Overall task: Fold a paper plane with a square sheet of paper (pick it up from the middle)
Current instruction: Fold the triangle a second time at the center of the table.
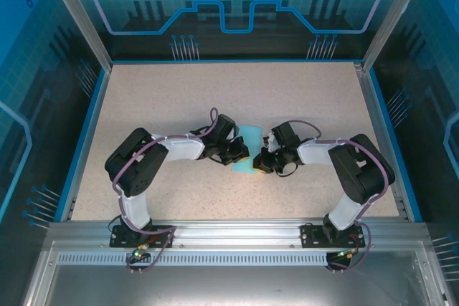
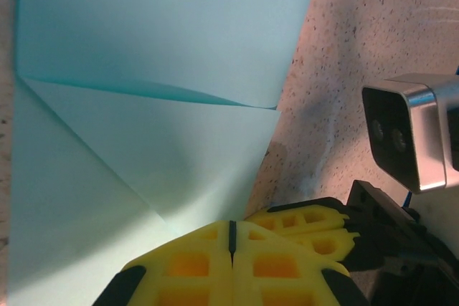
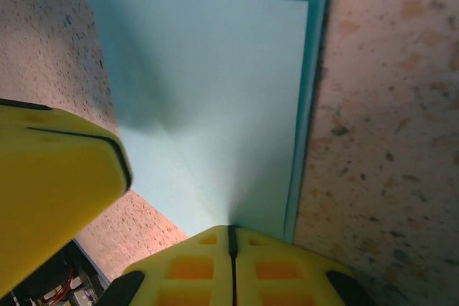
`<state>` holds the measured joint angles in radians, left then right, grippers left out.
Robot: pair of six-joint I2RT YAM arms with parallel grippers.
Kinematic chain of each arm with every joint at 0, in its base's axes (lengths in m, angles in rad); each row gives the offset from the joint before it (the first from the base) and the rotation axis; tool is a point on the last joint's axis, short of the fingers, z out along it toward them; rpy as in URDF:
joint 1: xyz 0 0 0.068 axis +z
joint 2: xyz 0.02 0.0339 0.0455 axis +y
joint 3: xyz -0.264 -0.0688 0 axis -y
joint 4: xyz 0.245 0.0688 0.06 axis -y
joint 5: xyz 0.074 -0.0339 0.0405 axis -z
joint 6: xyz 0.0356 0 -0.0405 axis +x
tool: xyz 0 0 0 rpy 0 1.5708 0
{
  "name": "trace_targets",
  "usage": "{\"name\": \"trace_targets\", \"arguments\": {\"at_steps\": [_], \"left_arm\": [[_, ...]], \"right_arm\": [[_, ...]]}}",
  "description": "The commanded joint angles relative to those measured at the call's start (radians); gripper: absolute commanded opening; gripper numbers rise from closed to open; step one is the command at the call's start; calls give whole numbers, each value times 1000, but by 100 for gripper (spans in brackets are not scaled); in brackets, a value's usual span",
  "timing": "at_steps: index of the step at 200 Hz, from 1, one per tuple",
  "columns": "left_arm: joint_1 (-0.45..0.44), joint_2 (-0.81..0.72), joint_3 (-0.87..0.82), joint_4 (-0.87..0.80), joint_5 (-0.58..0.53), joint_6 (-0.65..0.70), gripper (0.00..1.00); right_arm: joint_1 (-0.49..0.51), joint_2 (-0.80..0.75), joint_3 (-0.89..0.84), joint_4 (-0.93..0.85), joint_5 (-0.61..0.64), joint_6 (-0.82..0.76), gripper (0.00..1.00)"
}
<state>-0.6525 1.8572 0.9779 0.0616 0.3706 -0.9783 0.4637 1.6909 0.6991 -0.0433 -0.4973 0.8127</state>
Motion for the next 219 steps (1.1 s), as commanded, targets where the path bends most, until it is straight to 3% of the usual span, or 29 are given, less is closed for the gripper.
{"name": "trace_targets", "arguments": {"at_steps": [1,106,219], "left_arm": [[-11,27,-13,40,-10,-43,0],[-42,55,-97,167,-29,-106,0],[-18,51,-51,25,-162,-53,0]], "right_arm": [[5,19,-36,-47,66,12,6],[4,16,-36,-56,72,8,6],[5,21,-38,-93,88,-12,6]]}}
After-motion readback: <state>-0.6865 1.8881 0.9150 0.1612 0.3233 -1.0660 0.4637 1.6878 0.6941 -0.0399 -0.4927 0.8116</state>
